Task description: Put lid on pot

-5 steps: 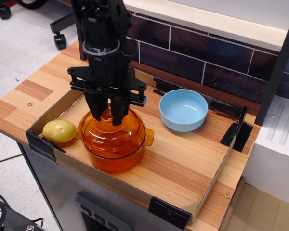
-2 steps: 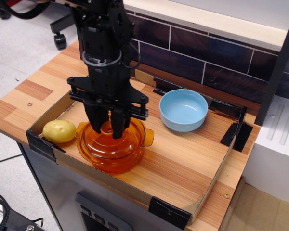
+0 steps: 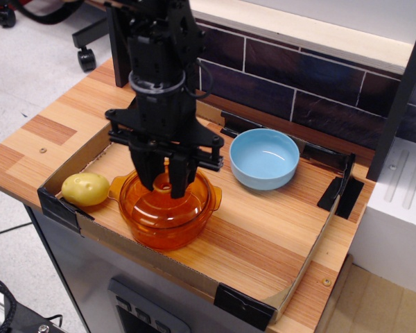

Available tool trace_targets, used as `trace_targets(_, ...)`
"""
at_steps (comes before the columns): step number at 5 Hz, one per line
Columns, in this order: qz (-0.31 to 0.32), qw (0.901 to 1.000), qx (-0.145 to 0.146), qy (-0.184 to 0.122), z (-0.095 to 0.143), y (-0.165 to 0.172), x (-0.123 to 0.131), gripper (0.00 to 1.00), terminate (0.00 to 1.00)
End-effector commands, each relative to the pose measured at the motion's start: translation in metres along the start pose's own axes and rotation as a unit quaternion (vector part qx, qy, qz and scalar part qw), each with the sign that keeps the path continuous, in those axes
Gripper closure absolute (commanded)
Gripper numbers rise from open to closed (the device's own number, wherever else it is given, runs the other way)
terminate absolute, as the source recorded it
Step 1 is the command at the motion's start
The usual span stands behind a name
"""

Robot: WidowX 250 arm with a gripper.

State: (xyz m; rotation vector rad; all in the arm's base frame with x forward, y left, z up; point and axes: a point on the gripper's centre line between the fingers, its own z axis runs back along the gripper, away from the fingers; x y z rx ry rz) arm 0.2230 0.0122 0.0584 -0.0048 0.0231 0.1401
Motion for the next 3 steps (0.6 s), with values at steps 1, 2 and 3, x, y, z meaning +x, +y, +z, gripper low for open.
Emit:
trace_targets(1,0.017,0.9997,-0.002,-0.020,0.0078,0.0121,0.0187,1.00,0.00)
trace_targets(2,0.011,0.9997,0.003,-0.024,0.0040,0.0132,0.0168,1.00,0.00)
trace_targets(3,0.003,0.9997,0.008,-0.023,0.0035,0.0105,0.0147,1.00,1.00)
